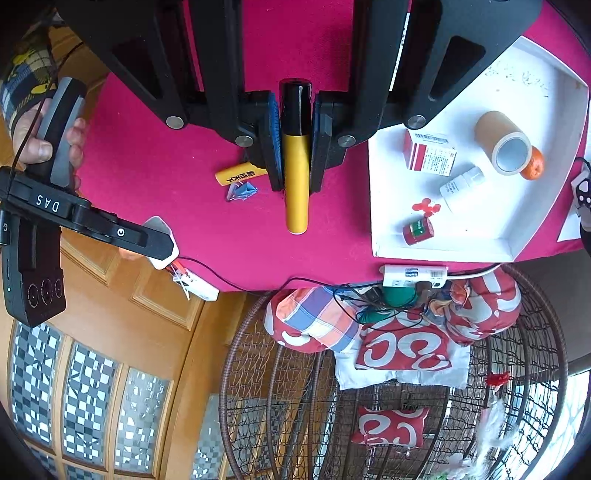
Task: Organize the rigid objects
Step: 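Carry the yellow marker and white plug adapter over the tray with both grippers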
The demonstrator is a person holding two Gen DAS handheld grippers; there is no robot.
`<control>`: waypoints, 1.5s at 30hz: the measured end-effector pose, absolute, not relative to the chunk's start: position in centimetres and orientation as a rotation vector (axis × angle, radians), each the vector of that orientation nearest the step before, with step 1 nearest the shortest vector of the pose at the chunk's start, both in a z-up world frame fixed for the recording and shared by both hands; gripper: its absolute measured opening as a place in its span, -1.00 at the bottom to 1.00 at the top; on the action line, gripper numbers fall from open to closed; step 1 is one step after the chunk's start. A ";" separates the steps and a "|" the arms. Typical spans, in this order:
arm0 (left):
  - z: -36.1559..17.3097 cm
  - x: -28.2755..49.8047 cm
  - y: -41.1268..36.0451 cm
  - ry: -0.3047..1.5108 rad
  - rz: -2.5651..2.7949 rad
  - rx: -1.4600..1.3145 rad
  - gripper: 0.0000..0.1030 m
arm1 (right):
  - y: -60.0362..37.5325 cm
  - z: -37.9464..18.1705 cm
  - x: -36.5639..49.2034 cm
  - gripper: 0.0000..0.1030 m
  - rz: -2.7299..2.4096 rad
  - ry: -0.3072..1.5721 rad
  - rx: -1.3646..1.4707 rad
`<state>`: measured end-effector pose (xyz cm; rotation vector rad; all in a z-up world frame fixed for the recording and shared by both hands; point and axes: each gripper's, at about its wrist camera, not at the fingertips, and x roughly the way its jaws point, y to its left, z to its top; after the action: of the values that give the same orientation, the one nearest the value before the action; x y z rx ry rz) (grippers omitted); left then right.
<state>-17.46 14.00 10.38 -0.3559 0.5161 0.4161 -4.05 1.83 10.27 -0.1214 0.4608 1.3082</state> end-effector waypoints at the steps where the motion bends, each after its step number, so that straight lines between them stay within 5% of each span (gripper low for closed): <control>1: 10.4 -17.6 14.1 0.514 0.420 -0.360 -0.76 | 2.1 10.3 -4.1 -0.09 1.313 0.463 -0.122; 45: 10.8 -26.9 26.7 0.451 0.716 -0.493 -0.76 | 14.1 10.0 -8.6 -0.08 1.436 0.541 -0.229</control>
<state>-26.93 26.66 10.75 -0.4927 0.4510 0.7162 -8.59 14.08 9.98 -0.2289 0.5410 1.4362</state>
